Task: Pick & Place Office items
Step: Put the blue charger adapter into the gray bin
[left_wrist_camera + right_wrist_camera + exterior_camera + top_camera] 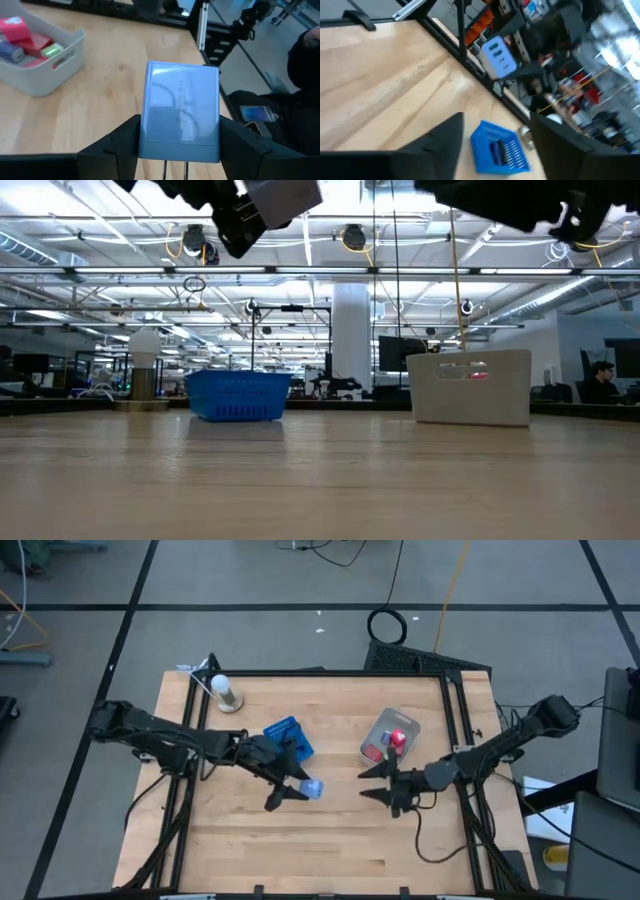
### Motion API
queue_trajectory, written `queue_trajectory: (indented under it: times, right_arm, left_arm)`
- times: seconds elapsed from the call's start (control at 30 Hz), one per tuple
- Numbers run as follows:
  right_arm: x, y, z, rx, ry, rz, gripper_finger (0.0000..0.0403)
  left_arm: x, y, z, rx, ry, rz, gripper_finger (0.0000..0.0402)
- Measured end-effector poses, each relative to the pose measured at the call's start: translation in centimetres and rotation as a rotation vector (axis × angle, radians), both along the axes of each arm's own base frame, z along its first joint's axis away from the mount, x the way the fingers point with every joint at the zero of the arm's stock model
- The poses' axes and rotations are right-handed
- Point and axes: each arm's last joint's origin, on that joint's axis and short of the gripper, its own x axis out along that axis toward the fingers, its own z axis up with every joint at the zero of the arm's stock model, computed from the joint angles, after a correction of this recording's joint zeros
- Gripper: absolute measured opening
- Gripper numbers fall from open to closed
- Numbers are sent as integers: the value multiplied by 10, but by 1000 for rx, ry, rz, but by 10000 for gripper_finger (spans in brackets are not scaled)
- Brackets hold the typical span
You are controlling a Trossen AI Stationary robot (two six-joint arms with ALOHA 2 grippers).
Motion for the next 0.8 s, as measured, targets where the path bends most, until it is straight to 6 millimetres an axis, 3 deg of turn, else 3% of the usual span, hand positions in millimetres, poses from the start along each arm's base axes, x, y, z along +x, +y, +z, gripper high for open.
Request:
queue_trajectory:
  times: [0.13,0.27,0.57,0.8]
  right_arm:
    - [15,15,4,-124,-27,-29,285]
    - [30,27,3,-224,-34,-46,315]
    - [40,42,-6,-322,-58,-5,292]
    - [45,45,-17,-341,-39,-4,279]
  left_arm:
    - [14,-3,2,-11,0,-26,217]
    - [33,-7,3,-10,21,-79,217]
    - [67,-13,9,30,89,-129,217]
    - [83,-12,6,29,105,-145,217]
